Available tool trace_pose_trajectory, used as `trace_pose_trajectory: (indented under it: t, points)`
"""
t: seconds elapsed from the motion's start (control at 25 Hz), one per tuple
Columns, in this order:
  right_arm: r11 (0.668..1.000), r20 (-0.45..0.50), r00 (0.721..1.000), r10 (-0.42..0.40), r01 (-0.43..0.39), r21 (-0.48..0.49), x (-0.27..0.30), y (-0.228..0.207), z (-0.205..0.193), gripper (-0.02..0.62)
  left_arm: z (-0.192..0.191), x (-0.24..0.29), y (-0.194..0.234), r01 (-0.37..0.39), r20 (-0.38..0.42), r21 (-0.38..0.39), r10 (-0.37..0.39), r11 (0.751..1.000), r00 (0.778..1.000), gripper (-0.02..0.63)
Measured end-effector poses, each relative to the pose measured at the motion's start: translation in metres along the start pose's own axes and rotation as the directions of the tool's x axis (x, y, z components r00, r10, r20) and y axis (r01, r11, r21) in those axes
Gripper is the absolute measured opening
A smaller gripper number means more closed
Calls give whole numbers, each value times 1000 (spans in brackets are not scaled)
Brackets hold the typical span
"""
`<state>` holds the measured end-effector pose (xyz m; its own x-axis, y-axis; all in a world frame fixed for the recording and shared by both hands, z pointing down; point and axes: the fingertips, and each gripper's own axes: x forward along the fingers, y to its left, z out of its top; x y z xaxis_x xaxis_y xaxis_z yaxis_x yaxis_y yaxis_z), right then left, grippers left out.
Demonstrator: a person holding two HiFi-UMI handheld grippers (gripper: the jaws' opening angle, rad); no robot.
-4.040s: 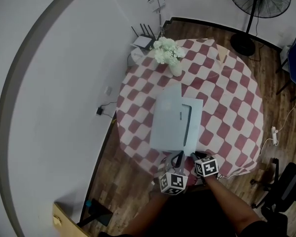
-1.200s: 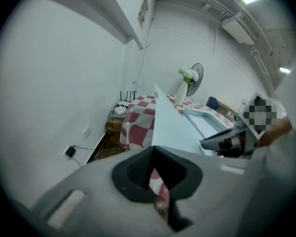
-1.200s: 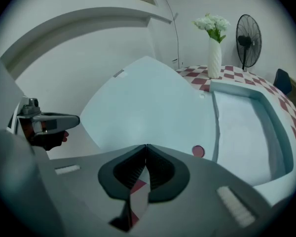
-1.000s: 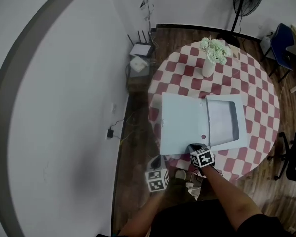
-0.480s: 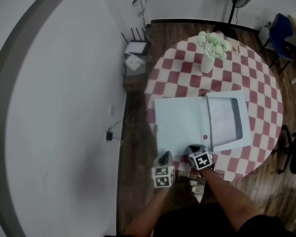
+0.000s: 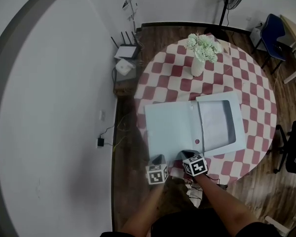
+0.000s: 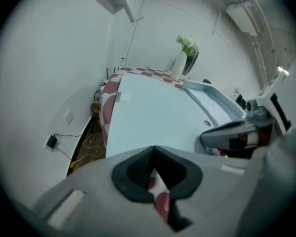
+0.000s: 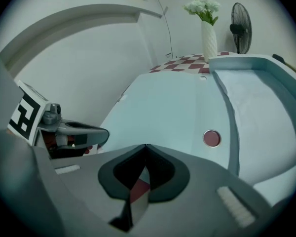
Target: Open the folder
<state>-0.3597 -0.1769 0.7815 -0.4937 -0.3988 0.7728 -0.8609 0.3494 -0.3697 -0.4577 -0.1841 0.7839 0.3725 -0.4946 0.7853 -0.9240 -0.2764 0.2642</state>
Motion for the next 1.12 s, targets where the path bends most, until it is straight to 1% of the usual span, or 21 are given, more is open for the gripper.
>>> trace_pose_trajectory:
  t: [0.12,0.24,0.32,0.44,0.56,0.64,0.76,0.84,0.96,1.12]
  points:
    - [998,55,996,66,-66,-5,-23,10,10,2,10,-6,0,-8,22,-34,9,999,1000,3]
    - [990,131,982,138,-131,-58,-70,12,18,2,23,-23,-5,-28,75,-76,34,997,997,3]
    - [985,174,973,155,-140,-97,-108,1,22,2,34,-37,-15,-54,120,-83,64,995,991,3]
    - [989,242,963,121,-96,-109,-164,-37,26,2,53,-61,-39,-95,204,-51,104,994,973,3]
    - [996,304,950,66,-43,-79,-213,-88,29,2,73,-82,-71,-126,291,-15,125,992,948,3]
    - [998,340,940,32,-14,-54,-243,-120,33,2,84,-93,-93,-131,349,-16,129,991,928,3]
    - [1000,411,912,-3,6,-6,-283,-156,46,2,101,-106,-121,-125,429,-25,123,992,895,3]
    - [1000,452,892,-23,22,7,-305,-169,54,2,112,-114,-139,-110,477,-21,107,994,873,3]
    - [998,502,863,-53,66,-8,-328,-180,65,2,126,-125,-165,-100,536,4,82,995,840,3]
    - [996,561,827,-37,79,-50,-346,-187,79,2,143,-134,-192,-135,592,52,78,989,802,6]
